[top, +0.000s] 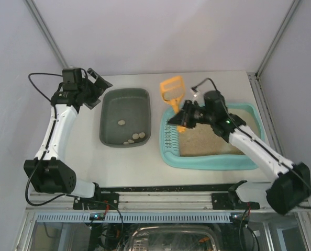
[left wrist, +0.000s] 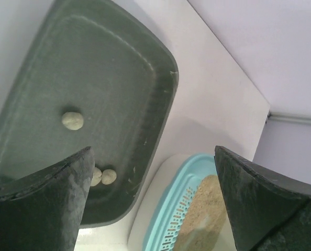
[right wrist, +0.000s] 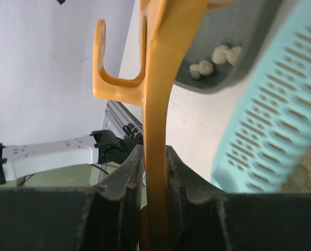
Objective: Clean the litter box
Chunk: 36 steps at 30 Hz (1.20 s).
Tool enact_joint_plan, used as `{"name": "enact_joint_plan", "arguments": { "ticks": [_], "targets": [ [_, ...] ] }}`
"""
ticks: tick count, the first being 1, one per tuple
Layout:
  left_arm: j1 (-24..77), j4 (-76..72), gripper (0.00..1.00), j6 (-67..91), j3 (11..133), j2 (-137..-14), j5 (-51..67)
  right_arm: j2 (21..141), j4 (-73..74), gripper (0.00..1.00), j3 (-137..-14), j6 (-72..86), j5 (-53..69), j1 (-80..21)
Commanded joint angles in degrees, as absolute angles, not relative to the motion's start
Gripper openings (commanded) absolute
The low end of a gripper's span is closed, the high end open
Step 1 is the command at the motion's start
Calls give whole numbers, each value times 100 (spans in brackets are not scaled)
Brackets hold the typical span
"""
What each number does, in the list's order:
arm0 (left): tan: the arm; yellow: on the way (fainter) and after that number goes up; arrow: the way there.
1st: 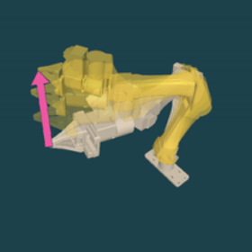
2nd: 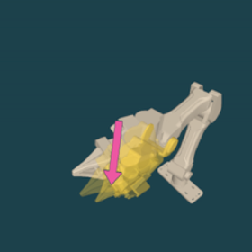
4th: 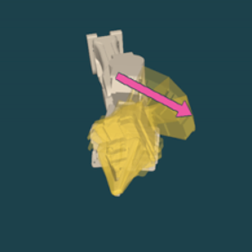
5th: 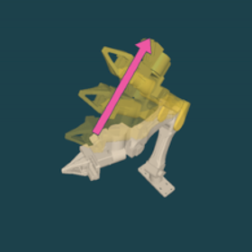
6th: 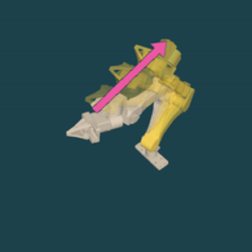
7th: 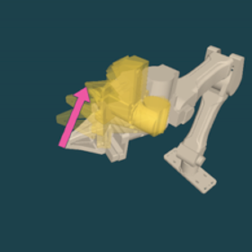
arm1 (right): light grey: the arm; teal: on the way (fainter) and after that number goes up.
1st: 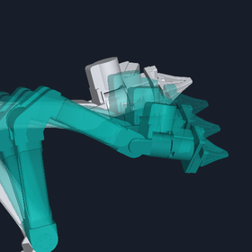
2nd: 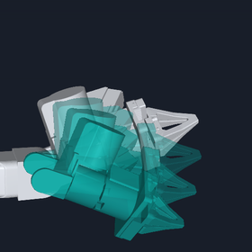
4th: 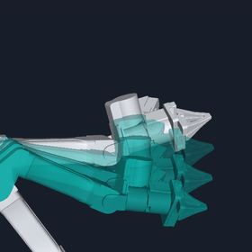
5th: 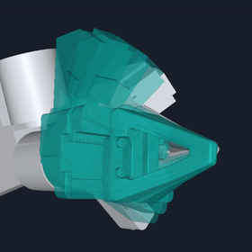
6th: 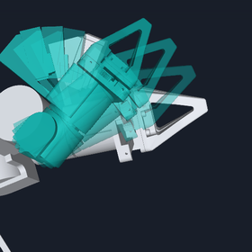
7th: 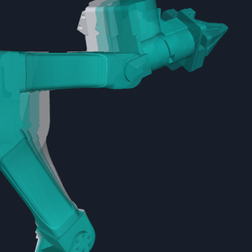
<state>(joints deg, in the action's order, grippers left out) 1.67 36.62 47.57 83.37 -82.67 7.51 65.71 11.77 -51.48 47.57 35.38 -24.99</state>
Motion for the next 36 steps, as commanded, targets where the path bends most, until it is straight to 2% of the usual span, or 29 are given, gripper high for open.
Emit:
{"name": "enact_joint_plan", "arguments": {
  "ticks": [1,6,12,17,21,30,36],
  "targets": [
    [-207,4002,100,5462,8140,-7602,158,7942,2693,0,-7173,3794,2379,-3366],
    [-907,3111,100,6460,6799,-6725,68,9687,3668,0,-8731,3332,2282,-3835],
    [-1102,4212,100,5773,7340,-6840,-318,10981,4701,0,-10197,2784,1527,-4184],
    [-1515,4097,100,5863,6846,-6524,105,11698,5386,0,-11102,2179,32,-4820],
    [-1594,4244,100,5854,6700,-6153,-153,12170,5902,0,-11842,1747,-1538,-5321],
    [-1598,4399,100,5938,6682,-5629,-283,12708,6138,0,-12296,984,-4163,-6009],
    [-1591,4420,100,5998,6617,-5139,-360,12779,6068,0,-12303,906,-4460,-6028]
  ]
}}
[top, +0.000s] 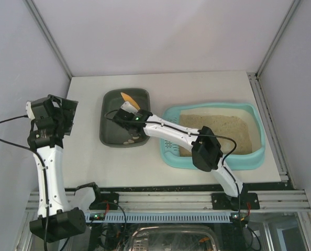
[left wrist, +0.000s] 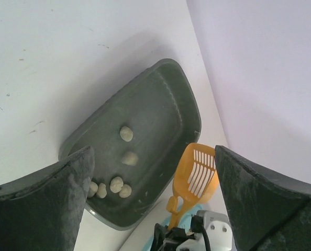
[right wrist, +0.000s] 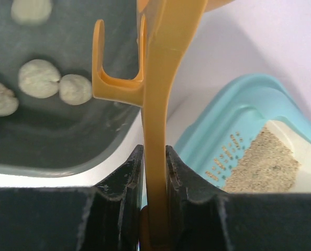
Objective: Clean the litter box
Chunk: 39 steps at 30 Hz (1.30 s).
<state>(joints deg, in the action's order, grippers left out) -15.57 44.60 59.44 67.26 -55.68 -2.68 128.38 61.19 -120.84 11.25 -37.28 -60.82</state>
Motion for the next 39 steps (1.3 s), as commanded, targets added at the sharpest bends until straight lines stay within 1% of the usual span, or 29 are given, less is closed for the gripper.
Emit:
{"name": "enact_joint_plan", "arguments": {
  "ticks": [1,4,6,7,9,10,12,13,15,16,19,24,27,30,33,36,39],
  "targets": [
    [-1591,4333,100,5972,6574,-5060,-260,12779,6053,0,-12304,910,-4479,-6007],
    [-1591,3792,100,5716,6362,-4907,494,12639,6054,0,-12305,1128,-4287,-5917],
    [-1594,3597,100,5327,6307,-4859,915,12278,6014,0,-12210,1373,-3675,-5781],
    [-1579,3592,100,5107,6340,-4850,986,11946,5905,0,-12035,1492,-3240,-5691],
    [-1442,3691,98,4455,6519,-4887,1125,10903,5391,0,-11414,1743,-2330,-5469],
    [-1233,3672,98,4090,6585,-4905,1246,10389,5129,0,-10839,1914,-1884,-5315],
    [-492,3703,97,3227,6713,-5017,1377,9347,4688,0,-9994,2296,-944,-4932],
    [-32,3905,100,2787,6831,-5174,1403,8870,4532,0,-9593,2438,-649,-4743],
    [690,4565,100,2106,7227,-5599,1298,8045,4409,0,-9026,2579,-372,-4324],
    [1035,4810,100,1886,7407,-5804,1031,7692,4413,0,-8804,2609,-340,-4158],
    [2124,5232,100,1372,8012,-6296,471,6803,4599,0,-8289,2738,53,-3471],
    [4245,5559,100,561,9209,-7415,5,5669,4780,0,-7648,2883,1429,-2049],
    [5185,5533,100,90,9706,-8145,-116,5245,5021,0,-7507,2858,1764,-1422],
    [5729,5571,100,-220,10183,-9041,72,4854,5237,0,-7418,2845,2158,-760],
    [6035,5634,100,-439,10660,-9802,256,4515,5416,0,-7424,2792,2207,-131],
    [6324,5697,100,-643,11057,-10368,242,4328,5548,0,-7445,2886,1804,40],
    [6572,5574,100,-1015,11076,-10661,97,4240,5560,0,-7441,3025,1658,245]
  ]
}}
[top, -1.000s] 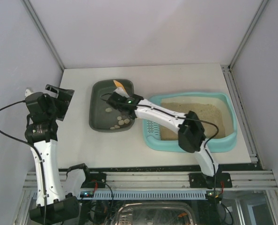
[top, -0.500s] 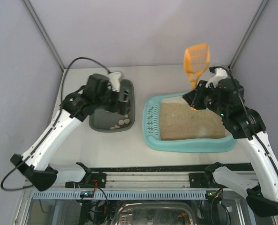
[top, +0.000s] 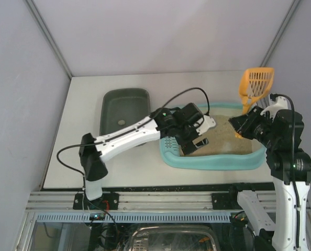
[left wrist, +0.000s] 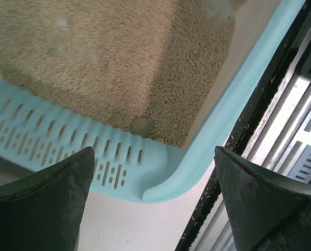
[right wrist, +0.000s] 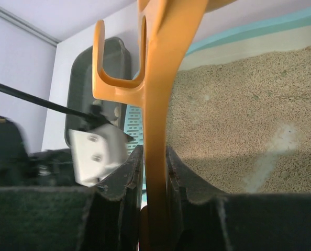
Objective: Clean the litter box
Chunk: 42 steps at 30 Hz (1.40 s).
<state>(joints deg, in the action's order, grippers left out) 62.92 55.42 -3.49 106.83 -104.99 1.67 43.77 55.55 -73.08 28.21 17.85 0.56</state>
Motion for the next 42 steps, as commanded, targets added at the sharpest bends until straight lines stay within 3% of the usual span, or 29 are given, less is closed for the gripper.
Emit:
{"name": "enact_joint_plan", "arguments": {
  "ticks": [1,12,24,27,36,39,42],
  "targets": [
    [6624,5513,100,-1130,11022,-10709,108,4218,5537,0,-7437,3070,1633,311],
    [6693,4936,99,-1745,9901,-10477,1415,4192,5072,0,-7086,3413,2292,1056],
    [6685,4811,89,-2664,9637,-10876,915,4132,4834,0,-6853,3566,2547,1309],
    [6610,4834,79,-3062,9410,-10850,979,4244,4677,0,-6757,3642,2710,1368],
    [5988,5315,12,-3891,9622,-11101,1697,4371,4345,0,-6581,3894,2951,1656],
    [5811,5296,2,-4292,9731,-11211,1348,4368,4259,0,-6504,3991,2890,1732],
    [5698,5125,0,-4689,9899,-11411,405,4353,4136,0,-6388,4112,2862,1789]
  ]
}}
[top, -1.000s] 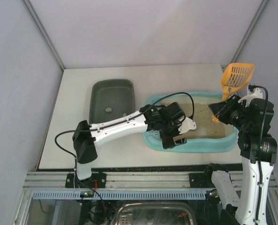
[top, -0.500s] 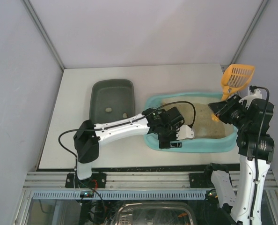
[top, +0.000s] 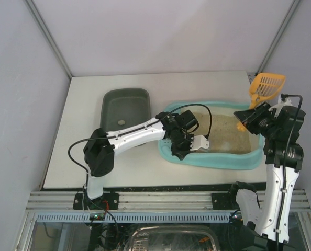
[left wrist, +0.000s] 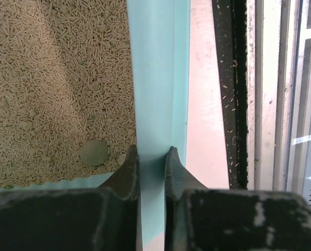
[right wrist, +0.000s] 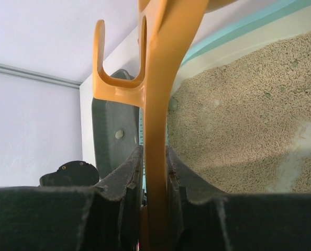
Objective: Clean the litter box
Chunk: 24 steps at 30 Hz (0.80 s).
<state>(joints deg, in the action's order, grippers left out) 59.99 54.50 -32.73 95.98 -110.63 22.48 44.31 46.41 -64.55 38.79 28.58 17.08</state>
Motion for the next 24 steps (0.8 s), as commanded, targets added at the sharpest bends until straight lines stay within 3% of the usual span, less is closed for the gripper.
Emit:
{"name": "enact_joint_plan", "arguments": {
  "ticks": [1,5,8,15,24],
  "targets": [
    [5663,4970,0,-4822,9911,-11473,-8,4344,4086,0,-6325,4147,2853,1796],
    [5454,4201,0,-5581,9832,-11664,-1349,4290,3873,0,-5986,4313,2989,1819],
    [5232,3714,0,-6173,9815,-11714,-1657,4145,3757,0,-5611,4389,3023,1784],
    [4784,2677,0,-7643,9521,-11460,-1085,4246,3609,0,-4940,4056,2547,1554],
    [4521,2723,0,-7996,9645,-11245,-409,5668,2822,0,-4832,3858,1891,1291]
  ]
}}
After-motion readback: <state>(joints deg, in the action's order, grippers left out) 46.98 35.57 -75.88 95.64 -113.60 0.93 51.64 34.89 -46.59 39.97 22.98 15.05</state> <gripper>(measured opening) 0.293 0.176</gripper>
